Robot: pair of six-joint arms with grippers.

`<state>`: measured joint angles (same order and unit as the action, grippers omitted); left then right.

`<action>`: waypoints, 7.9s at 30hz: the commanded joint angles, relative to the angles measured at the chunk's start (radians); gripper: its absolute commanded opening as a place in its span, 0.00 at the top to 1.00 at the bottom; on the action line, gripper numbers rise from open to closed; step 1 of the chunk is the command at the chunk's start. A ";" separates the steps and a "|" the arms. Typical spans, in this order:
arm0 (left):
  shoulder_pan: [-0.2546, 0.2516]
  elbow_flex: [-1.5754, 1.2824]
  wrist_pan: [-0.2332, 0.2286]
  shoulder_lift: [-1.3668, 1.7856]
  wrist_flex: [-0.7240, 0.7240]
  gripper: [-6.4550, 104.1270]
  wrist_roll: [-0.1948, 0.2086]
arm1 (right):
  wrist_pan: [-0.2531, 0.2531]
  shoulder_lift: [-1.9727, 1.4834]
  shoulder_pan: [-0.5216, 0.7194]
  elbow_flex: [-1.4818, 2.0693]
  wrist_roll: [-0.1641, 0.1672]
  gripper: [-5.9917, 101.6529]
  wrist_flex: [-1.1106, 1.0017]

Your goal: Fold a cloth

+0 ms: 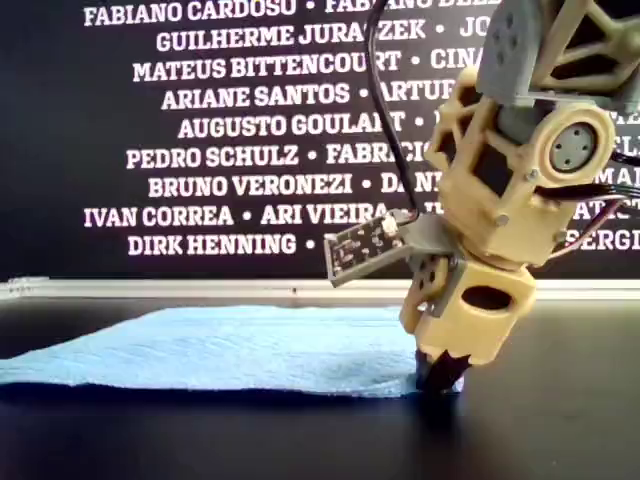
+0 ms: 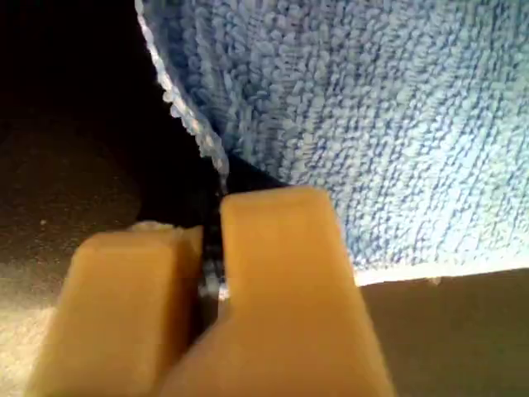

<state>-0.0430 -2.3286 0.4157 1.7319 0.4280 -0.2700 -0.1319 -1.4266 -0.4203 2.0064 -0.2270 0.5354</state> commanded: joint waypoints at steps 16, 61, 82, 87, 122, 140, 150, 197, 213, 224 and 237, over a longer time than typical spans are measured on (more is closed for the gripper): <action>-0.006 0.230 -0.014 0.092 -0.028 0.95 0.006 | 0.009 -0.051 0.109 -0.288 0.006 0.94 -0.026; -0.006 1.344 -0.014 -0.749 -0.032 0.95 0.006 | -0.002 0.989 0.166 -1.827 0.008 0.94 -0.028; -0.006 1.496 -0.014 -0.853 -0.032 0.65 -0.005 | 0.009 1.241 0.175 -2.143 0.008 0.55 -0.153; -0.008 1.497 -0.014 -0.853 -0.032 0.52 -0.009 | 0.008 1.230 0.183 -2.143 0.008 0.55 -0.153; -0.021 1.086 -0.469 0.667 0.807 0.50 0.215 | 0.301 -0.166 0.224 -1.896 0.006 0.54 0.824; -0.006 0.792 -0.468 1.051 1.074 0.50 0.242 | 0.321 -1.313 0.233 -0.284 0.008 0.54 0.747; -0.021 0.285 -0.468 1.285 0.838 0.50 0.282 | 0.318 -1.589 0.230 0.288 0.155 0.55 0.318; -0.199 0.031 -0.477 0.201 -0.201 0.34 0.299 | 0.201 -0.313 0.189 0.195 0.201 0.30 -0.275; -0.199 0.103 -0.486 -0.055 -0.407 0.19 0.284 | 0.201 0.040 0.109 -0.118 0.215 0.21 -0.273; -0.199 0.259 -0.486 -0.244 -0.454 0.19 0.282 | 0.201 0.235 0.095 -0.365 0.204 0.22 -0.273; -0.196 0.436 -0.488 -0.413 -0.454 0.19 0.281 | 0.216 0.425 0.095 -0.626 0.216 0.22 -0.273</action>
<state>-0.2224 -1.9512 -0.0690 1.3100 -0.0077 0.0138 0.0767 -0.9894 -0.3252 1.4803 -0.0169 0.2930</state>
